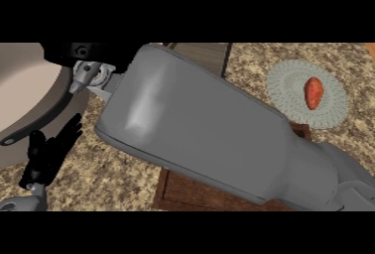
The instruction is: Pick the lemon from the tray and place it in the tiered basket
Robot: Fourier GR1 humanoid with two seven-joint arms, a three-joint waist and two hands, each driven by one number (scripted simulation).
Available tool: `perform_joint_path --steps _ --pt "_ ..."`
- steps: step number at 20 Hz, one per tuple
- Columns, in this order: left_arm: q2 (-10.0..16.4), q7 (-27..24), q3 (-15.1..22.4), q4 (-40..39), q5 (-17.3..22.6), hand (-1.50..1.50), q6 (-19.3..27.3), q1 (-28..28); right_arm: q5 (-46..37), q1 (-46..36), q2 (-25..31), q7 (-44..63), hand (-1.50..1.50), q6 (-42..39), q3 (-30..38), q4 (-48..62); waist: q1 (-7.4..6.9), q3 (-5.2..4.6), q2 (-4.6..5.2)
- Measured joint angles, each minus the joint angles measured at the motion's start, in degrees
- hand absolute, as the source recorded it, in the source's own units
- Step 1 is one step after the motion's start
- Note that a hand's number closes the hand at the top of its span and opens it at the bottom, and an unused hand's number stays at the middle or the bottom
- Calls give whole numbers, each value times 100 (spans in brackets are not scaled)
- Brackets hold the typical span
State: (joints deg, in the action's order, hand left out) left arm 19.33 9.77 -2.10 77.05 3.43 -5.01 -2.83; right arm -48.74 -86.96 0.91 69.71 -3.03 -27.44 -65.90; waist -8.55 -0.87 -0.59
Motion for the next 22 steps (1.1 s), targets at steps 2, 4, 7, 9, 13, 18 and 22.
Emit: perform_joint_path --steps 2,4,7,9,13,18,22 --pt "7 6 -1 -16 -17 0 9 -63 -66 -298 -2 28 150 105 127 293 -2 4 39" --pt "-7 -7 8 -10 -34 0 25 -72 -102 -602 -5 19 150 168 259 639 -19 8 69" --pt "-40 -10 6 -42 -30 0 40 -106 -164 -1009 -10 -30 150 261 409 1200 11 13 113" --pt "-24 10 -15 -41 -26 0 42 -147 -221 -1239 -13 -86 150 345 488 1588 12 15 144" --pt "-44 15 -26 -76 -30 0 61 -196 -269 -1533 -24 -283 150 671 800 2205 59 27 205" --pt "-57 -27 -54 -30 -39 0 103 -179 -295 -1679 -35 -590 150 1408 1307 2679 80 40 240" --pt "-26 -66 -107 -34 5 0 56 -136 -283 -1763 -45 -844 150 1936 1598 3158 100 42 255"
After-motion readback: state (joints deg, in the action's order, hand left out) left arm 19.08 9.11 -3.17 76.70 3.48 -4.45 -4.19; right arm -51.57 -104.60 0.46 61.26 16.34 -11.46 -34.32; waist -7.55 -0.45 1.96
